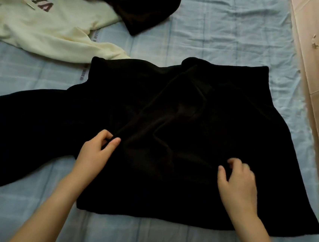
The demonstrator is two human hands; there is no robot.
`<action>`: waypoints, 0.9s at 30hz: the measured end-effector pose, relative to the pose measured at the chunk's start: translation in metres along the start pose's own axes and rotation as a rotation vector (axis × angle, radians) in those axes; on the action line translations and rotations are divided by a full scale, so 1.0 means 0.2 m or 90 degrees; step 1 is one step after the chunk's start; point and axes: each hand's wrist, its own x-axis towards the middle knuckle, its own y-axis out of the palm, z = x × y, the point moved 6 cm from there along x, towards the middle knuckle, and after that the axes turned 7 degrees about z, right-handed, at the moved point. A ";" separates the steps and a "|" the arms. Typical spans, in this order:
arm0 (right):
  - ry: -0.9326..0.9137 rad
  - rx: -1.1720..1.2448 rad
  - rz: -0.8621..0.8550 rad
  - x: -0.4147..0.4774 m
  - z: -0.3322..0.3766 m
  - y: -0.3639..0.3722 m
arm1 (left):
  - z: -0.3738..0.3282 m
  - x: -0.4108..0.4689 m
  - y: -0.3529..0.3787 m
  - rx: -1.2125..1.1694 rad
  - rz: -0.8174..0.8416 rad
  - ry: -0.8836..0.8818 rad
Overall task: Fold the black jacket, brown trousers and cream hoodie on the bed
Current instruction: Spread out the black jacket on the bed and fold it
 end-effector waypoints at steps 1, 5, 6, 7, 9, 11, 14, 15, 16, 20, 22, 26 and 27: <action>-0.055 0.000 -0.076 0.00 0.08 -0.03 | -0.02 0.01 0.00 -0.008 0.012 0.001; 0.021 0.424 0.116 0.04 0.38 0.16 | -0.07 0.03 0.04 0.031 0.074 -0.022; 0.115 0.552 0.219 0.05 0.45 0.24 | -0.08 0.02 0.04 0.001 0.082 -0.028; 0.170 0.620 0.284 0.07 0.53 0.29 | -0.09 0.02 0.06 -0.045 0.098 -0.028; 0.145 0.593 0.306 0.13 0.64 0.31 | -0.13 -0.01 0.12 -0.137 0.164 -0.001; 0.101 0.543 0.270 0.18 0.70 0.28 | -0.18 -0.06 0.17 -0.218 0.242 0.037; 0.063 0.579 0.064 0.23 0.58 0.14 | -0.21 -0.08 0.15 -0.348 0.196 0.094; 0.079 0.575 0.003 0.22 0.49 0.10 | -0.19 -0.07 0.13 -0.343 0.148 0.088; 0.111 0.566 -0.002 0.22 0.41 0.09 | -0.15 -0.07 0.13 -0.308 0.127 0.059; 0.230 0.490 0.256 0.16 0.22 0.24 | -0.10 -0.03 0.23 0.119 0.262 -0.054; 0.220 0.527 0.201 0.22 0.22 0.19 | -0.19 0.05 0.19 0.374 0.149 0.001; 0.120 0.406 0.023 0.47 0.27 0.02 | -0.53 0.25 0.18 0.293 -0.044 0.221; 0.119 0.428 0.029 0.54 0.29 0.02 | -0.58 0.33 0.22 0.192 -0.006 0.204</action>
